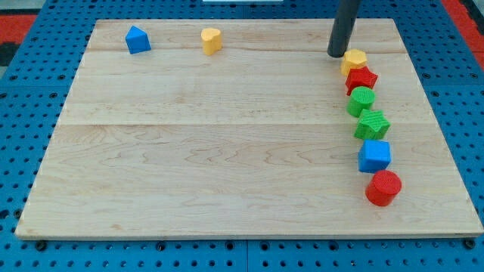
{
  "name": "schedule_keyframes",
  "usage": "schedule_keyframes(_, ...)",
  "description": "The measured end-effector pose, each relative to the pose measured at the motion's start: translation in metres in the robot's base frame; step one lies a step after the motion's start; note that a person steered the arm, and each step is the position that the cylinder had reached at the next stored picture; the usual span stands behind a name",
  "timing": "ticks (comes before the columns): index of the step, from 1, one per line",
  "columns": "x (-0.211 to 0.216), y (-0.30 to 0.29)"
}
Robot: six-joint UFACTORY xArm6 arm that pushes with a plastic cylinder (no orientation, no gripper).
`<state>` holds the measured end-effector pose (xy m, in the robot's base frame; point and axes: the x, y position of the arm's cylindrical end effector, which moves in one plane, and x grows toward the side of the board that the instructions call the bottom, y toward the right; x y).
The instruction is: Move the yellow heart above the yellow hexagon
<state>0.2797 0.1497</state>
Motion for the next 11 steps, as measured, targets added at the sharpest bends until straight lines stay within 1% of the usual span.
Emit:
schedule_keyframes(1,0.008,-0.092)
schedule_keyframes(2,0.010,-0.203)
schedule_keyframes(3,0.005,-0.270)
schedule_keyframes(4,-0.024,-0.218)
schedule_keyframes(5,-0.025,-0.131)
schedule_keyframes(6,-0.038,-0.142)
schedule_keyframes(7,-0.060,-0.177)
schedule_keyframes(8,-0.057,-0.132)
schedule_keyframes(9,-0.056,-0.063)
schedule_keyframes(10,-0.075,-0.056)
schedule_keyframes(11,-0.060,-0.029)
